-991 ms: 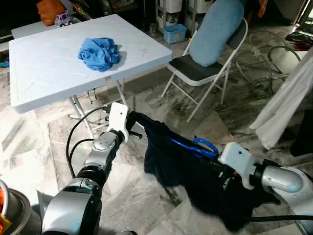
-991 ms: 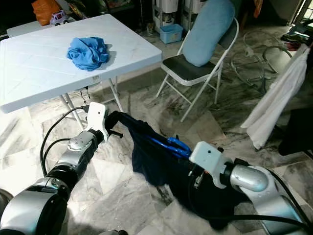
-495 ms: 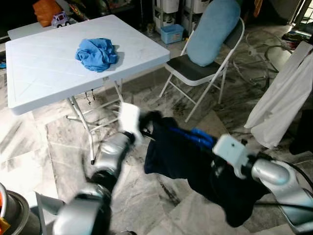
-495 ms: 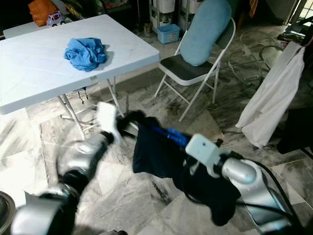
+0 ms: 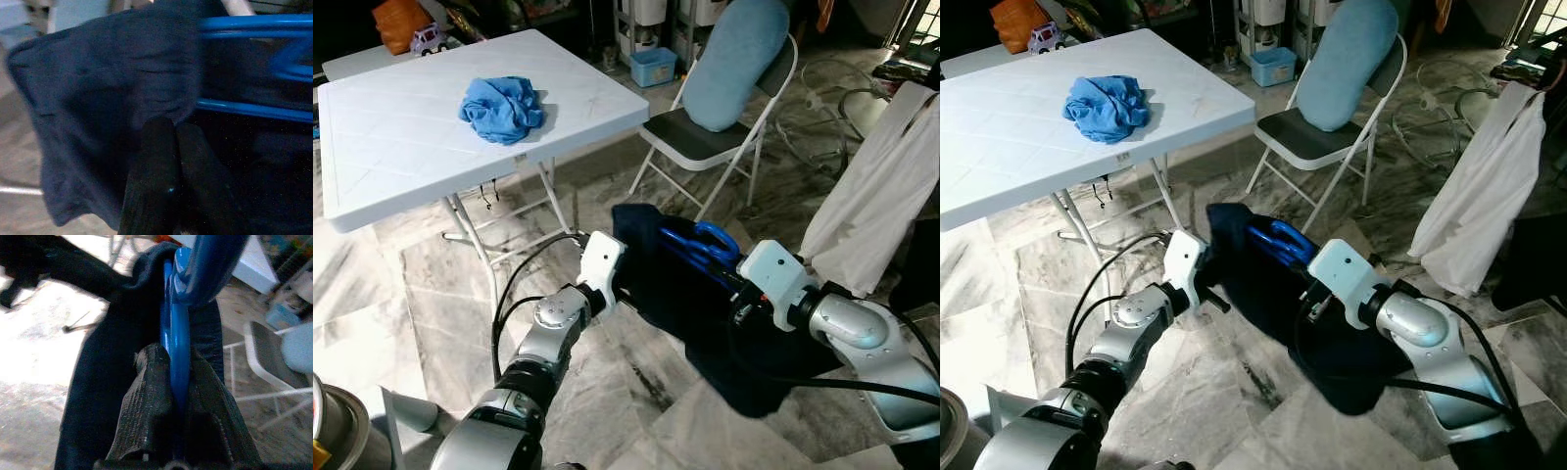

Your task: Hang hanger

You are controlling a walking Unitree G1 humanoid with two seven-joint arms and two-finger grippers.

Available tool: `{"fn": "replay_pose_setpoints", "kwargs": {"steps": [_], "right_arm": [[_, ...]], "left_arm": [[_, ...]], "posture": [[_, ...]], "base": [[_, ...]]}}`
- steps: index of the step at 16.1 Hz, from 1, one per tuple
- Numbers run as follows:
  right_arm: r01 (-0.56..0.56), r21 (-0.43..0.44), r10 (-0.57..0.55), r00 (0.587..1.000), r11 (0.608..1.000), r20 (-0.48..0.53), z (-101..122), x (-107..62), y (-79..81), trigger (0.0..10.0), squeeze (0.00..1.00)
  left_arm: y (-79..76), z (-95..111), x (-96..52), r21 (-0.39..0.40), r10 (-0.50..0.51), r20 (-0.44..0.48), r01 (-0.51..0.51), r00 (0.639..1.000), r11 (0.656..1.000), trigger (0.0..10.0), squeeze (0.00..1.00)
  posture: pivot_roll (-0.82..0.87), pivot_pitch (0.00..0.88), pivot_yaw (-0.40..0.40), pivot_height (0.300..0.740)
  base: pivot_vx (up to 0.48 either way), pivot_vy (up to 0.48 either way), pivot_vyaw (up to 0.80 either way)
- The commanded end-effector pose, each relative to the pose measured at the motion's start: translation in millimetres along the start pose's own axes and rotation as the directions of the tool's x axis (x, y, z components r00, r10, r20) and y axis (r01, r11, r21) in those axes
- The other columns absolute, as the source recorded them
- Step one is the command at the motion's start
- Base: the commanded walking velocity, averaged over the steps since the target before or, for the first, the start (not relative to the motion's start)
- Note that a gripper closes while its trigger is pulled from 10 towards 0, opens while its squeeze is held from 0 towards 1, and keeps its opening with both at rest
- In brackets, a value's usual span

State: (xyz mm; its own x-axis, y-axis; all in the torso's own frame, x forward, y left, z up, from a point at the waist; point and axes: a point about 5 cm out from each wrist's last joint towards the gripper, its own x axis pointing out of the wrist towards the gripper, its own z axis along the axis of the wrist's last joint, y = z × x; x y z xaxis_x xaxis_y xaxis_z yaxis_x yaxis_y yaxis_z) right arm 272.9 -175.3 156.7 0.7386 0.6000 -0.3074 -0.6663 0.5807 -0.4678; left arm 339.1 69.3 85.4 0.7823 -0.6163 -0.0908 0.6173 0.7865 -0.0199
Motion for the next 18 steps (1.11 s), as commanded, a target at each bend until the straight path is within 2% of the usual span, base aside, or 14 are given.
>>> {"fn": "replay_pose_setpoints", "kwargs": {"steps": [1,2,3,5,6,8,9,12,14,15,17,18], "right_arm": [[-0.03,-0.023,0.03,0.999,0.999,0.017,6.9,-8.6,-1.9,10.0,0.0],[-0.072,-0.035,0.071,0.997,0.997,-0.017,2.3,-15.7,1.8,10.0,0.0],[-0.076,-0.035,0.075,0.997,0.996,-0.023,1.3,-17.2,2.1,10.0,0.0],[-0.114,0.013,0.114,0.994,0.993,0.006,12.8,-32.0,1.9,10.0,0.0],[-0.114,0.013,0.114,0.994,0.993,0.006,12.8,-32.0,1.9,10.0,0.0],[-0.166,0.025,0.167,0.986,0.986,-0.016,13.0,-44.1,4.1,10.0,0.0],[-0.21,0.044,0.212,0.976,0.977,-0.057,6.9,-59.9,3.8,10.0,0.0],[-0.219,0.075,0.223,0.974,0.973,-0.05,12.5,-80.1,-8.4,10.0,0.0],[-0.233,0.075,0.241,0.964,0.97,-0.115,7.9,-93.5,-13.9,10.0,0.0],[-0.24,0.087,0.248,0.963,0.967,-0.102,11.6,-102.0,-18.4,10.0,0.0],[-0.23,0.095,0.234,0.972,0.968,-0.035,24.5,-106.5,-25.3,10.0,0.0],[-0.225,0.104,0.221,0.974,0.969,0.046,38.3,-109.6,-31.8,10.0,0.0]], "left_arm": [[21.4,9.2,-3.8,0.032,0.102,0.014,-0.102,0.995,0.994,0.0,0.0],[35.4,15.2,-6.4,0.059,0.181,0.013,-0.181,0.983,0.982,0.0,0.0],[38.7,15.8,-7.5,0.068,0.197,0.007,-0.197,0.98,0.978,0.0,0.0],[66.2,10.8,-20.3,0.086,0.375,-0.063,-0.369,0.925,0.925,0.0,0.0],[66.2,10.8,-20.3,0.086,0.375,-0.063,-0.369,0.925,0.925,0.0,0.0],[74.5,8.0,-26.3,0.104,0.44,-0.072,-0.432,0.895,0.896,0.0,0.0],[79.3,4.9,-30.5,0.114,0.476,-0.089,-0.466,0.875,0.878,0.0,0.0],[87.7,5.3,-35.3,0.117,0.527,-0.101,-0.515,0.844,0.849,0.0,0.0],[92.8,7.0,-37.6,0.109,0.55,-0.104,-0.54,0.829,0.835,0.0,0.0],[92.0,4.7,-37.8,0.111,0.545,-0.115,-0.534,0.831,0.838,0.0,0.0],[88.8,-1.9,-38.4,0.105,0.536,-0.14,-0.525,0.833,0.844,0.0,0.0],[82.7,-9.7,-37.8,0.094,0.507,-0.171,-0.498,0.845,0.862,0.0,0.0]], "posture": [[-0.17,0.045,0.06,0.74],[-0.17,0.042,0.062,0.74],[-0.17,0.042,0.062,0.74],[-0.19,0.04,0.064,0.74],[-0.19,0.04,0.064,0.74],[-0.2,0.037,0.066,0.74],[-0.2,0.035,0.067,0.74],[-0.2,0.035,0.067,0.74],[-0.21,0.036,0.068,0.74],[-0.21,0.039,0.065,0.74],[-0.21,0.04,0.066,0.74],[-0.21,0.04,0.066,0.74]], "base": [[0.0,0.0,0.0],[0.0,0.0,0.0],[0.0,0.0,0.0],[0.0,0.0,0.0],[0.0,0.0,0.0],[0.0,0.0,0.0],[0.0,0.0,0.0],[0.0,0.0,0.0],[0.0,0.0,0.0],[0.0,0.0,0.0],[0.0,0.0,0.0],[0.0,0.0,0.0]]}}
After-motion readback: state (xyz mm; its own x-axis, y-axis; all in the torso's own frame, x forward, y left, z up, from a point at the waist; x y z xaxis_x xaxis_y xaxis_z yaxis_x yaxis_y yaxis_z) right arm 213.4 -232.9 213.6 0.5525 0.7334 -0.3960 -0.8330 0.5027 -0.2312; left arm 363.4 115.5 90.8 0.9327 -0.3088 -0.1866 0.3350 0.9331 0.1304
